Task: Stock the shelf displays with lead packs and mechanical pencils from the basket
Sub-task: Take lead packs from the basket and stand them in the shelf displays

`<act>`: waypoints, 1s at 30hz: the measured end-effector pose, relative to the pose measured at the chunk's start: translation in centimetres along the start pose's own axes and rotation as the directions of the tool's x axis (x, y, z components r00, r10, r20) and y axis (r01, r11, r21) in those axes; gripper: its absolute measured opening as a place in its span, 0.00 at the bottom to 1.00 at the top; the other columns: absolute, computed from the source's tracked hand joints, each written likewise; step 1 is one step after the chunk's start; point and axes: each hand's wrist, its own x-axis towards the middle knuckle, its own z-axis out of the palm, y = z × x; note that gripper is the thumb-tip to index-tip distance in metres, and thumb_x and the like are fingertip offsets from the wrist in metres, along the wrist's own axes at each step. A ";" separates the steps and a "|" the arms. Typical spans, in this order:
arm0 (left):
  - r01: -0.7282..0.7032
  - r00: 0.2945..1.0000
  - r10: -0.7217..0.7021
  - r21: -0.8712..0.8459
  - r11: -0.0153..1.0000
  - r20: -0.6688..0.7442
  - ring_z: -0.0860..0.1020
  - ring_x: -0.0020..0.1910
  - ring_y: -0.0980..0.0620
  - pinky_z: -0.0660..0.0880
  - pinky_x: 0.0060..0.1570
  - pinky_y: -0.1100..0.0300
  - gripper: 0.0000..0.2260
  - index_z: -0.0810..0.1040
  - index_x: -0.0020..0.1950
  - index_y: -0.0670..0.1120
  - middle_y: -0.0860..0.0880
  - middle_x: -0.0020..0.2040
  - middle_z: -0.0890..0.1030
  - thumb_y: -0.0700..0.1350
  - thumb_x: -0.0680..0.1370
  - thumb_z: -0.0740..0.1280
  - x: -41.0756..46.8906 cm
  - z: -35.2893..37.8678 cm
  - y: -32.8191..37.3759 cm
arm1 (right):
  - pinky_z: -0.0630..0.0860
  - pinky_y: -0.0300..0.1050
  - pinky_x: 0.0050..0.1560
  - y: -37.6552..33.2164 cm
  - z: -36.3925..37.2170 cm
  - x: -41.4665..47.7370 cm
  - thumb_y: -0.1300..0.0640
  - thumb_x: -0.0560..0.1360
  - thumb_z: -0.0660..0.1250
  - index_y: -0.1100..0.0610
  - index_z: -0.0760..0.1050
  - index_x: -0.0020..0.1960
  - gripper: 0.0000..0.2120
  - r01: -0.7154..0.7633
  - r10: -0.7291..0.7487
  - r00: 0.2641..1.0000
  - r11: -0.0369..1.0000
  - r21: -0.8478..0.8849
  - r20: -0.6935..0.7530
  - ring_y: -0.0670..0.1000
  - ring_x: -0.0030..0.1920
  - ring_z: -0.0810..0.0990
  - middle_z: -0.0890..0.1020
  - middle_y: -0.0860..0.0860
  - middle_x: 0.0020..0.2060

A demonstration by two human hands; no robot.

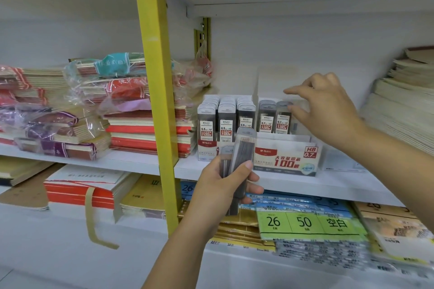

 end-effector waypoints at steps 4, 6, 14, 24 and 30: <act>-0.023 0.999 0.023 0.010 1.000 0.046 0.86 0.39 0.49 0.79 0.33 0.63 0.08 0.77 0.58 0.51 0.47 0.43 0.86 0.49 0.79 0.70 -0.1 0.6 -0.1 | 0.69 0.26 0.40 -3.4 -2.0 -3.5 0.47 0.75 0.64 0.43 0.78 0.57 0.12 -0.059 0.001 0.993 0.872 0.486 0.118 0.39 0.40 0.77 0.79 0.37 0.39; -0.036 0.997 0.033 0.030 0.999 0.076 0.84 0.36 0.51 0.78 0.32 0.63 0.09 0.77 0.57 0.50 0.48 0.43 0.86 0.49 0.79 0.70 -0.2 1.0 -0.2 | 0.72 0.29 0.31 -5.1 -2.1 -5.2 0.48 0.75 0.67 0.40 0.77 0.55 0.09 -0.183 -0.052 0.954 0.677 0.713 0.294 0.40 0.31 0.79 0.82 0.36 0.37; -0.015 0.986 0.010 0.030 0.999 0.168 0.75 0.33 0.55 0.74 0.34 0.64 0.19 0.79 0.55 0.50 0.52 0.41 0.83 0.63 0.77 0.63 -1.2 1.5 0.0 | 0.77 0.42 0.38 -4.6 -1.8 -6.5 0.61 0.78 0.66 0.54 0.76 0.53 0.06 -0.360 0.010 0.926 0.317 0.877 0.377 0.52 0.36 0.81 0.83 0.53 0.40; -0.027 0.997 0.021 0.087 0.996 0.070 0.76 0.35 0.59 0.78 0.39 0.62 0.08 0.80 0.50 0.65 0.55 0.45 0.85 0.52 0.75 0.74 -1.1 0.7 -0.7 | 0.77 0.48 0.52 -3.7 -1.5 -6.7 0.51 0.68 0.70 0.52 0.74 0.58 0.19 -0.409 0.104 0.913 0.230 0.883 0.395 0.52 0.48 0.85 0.86 0.51 0.47; -0.013 0.996 0.004 0.097 0.995 0.086 0.77 0.35 0.57 0.76 0.39 0.64 0.06 0.78 0.54 0.61 0.53 0.39 0.83 0.51 0.79 0.70 -0.8 0.6 -0.7 | 0.79 0.40 0.32 -3.2 -2.0 -6.4 0.56 0.74 0.70 0.53 0.75 0.53 0.09 -0.368 0.135 0.930 0.402 0.838 0.343 0.49 0.37 0.84 0.87 0.51 0.41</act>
